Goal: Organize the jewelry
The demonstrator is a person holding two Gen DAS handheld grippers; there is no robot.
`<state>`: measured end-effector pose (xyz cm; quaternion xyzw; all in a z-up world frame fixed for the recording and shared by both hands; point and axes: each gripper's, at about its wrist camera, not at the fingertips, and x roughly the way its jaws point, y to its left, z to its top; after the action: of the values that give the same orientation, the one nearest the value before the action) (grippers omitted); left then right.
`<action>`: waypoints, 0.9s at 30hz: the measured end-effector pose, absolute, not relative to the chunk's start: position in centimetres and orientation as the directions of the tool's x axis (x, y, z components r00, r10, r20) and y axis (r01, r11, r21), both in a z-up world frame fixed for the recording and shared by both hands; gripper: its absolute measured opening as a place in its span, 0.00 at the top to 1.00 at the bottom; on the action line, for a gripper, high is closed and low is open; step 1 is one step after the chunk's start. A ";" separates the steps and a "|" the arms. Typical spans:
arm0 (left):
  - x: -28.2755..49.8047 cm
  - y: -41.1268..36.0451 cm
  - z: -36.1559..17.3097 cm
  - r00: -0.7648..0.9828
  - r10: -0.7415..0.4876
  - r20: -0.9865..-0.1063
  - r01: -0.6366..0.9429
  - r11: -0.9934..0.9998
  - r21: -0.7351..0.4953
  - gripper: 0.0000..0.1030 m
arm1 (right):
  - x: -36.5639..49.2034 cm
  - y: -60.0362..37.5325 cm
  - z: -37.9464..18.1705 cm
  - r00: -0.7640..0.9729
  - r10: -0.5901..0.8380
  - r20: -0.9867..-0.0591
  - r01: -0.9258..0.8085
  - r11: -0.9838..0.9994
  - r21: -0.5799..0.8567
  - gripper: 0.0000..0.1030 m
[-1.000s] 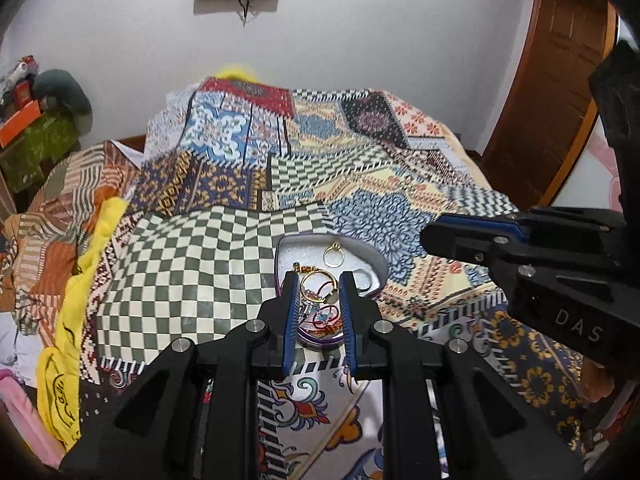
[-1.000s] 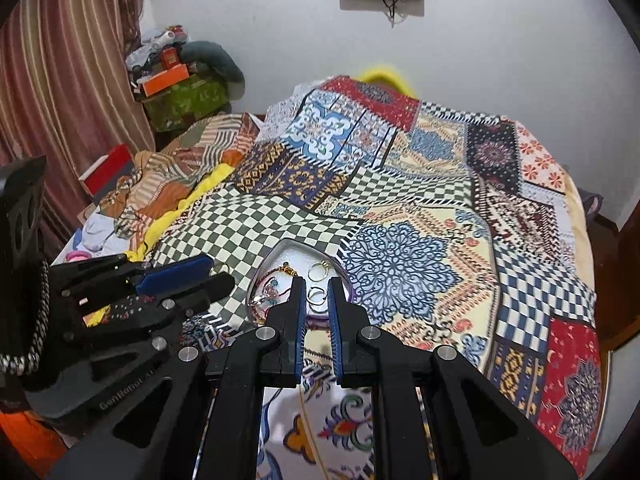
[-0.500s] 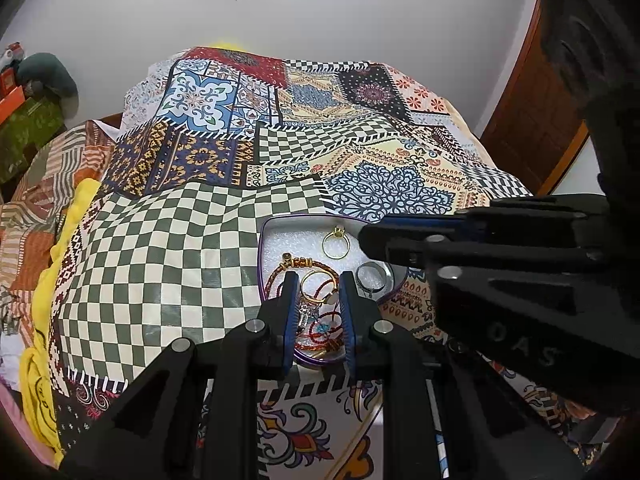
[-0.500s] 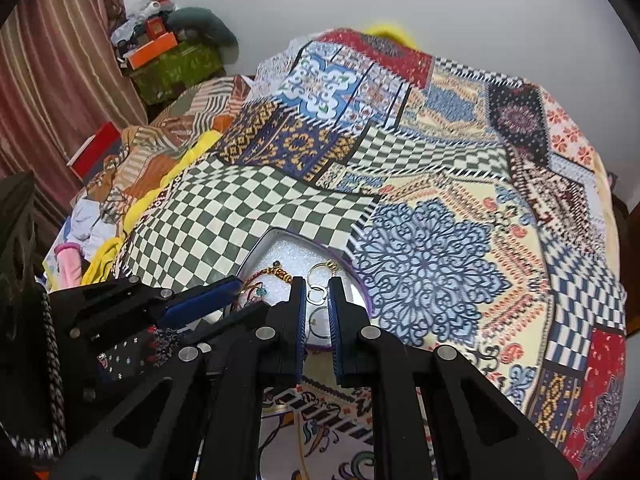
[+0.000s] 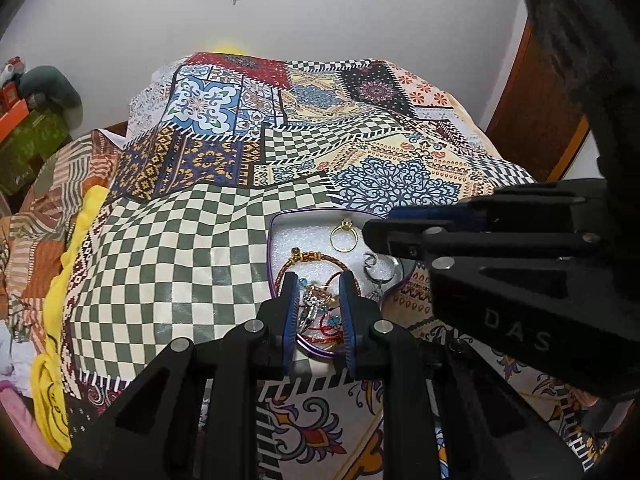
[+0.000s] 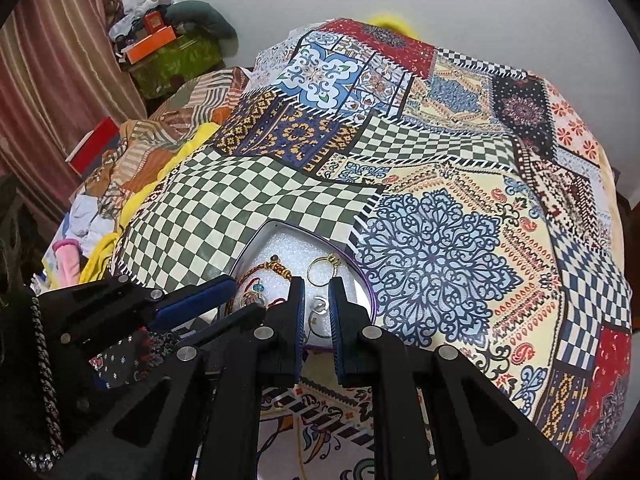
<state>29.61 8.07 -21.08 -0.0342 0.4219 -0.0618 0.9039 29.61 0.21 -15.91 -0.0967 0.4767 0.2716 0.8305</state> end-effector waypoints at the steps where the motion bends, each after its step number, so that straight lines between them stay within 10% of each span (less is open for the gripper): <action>1: 29.5 8.1 -21.0 0.637 -0.140 -0.758 0.082 0.990 -0.114 0.82 | 29.6 0.1 -15.8 0.405 0.356 -0.842 -0.542 0.835 0.092 0.84; 16: 25.4 9.3 -15.1 0.719 -0.092 -0.689 0.032 0.995 -0.099 0.81 | 25.9 -1.4 -10.3 0.532 0.381 -0.756 -0.544 0.838 0.039 0.73; 23: 20.2 9.2 -7.7 0.834 -0.069 -0.548 0.018 0.995 -0.097 0.81 | 21.6 -3.9 -4.3 0.651 0.427 -0.628 -0.517 0.855 0.045 0.73; 27: 15.9 8.7 -2.9 0.906 -0.059 -0.420 0.019 0.995 -0.100 0.64 | 18.2 -5.4 -0.7 0.728 0.440 -0.526 -0.497 0.867 0.037 0.73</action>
<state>15.94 8.68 -2.94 -0.0466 0.2163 -0.0199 0.9750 18.23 -5.44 -0.70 -0.0533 0.2690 0.2523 0.9280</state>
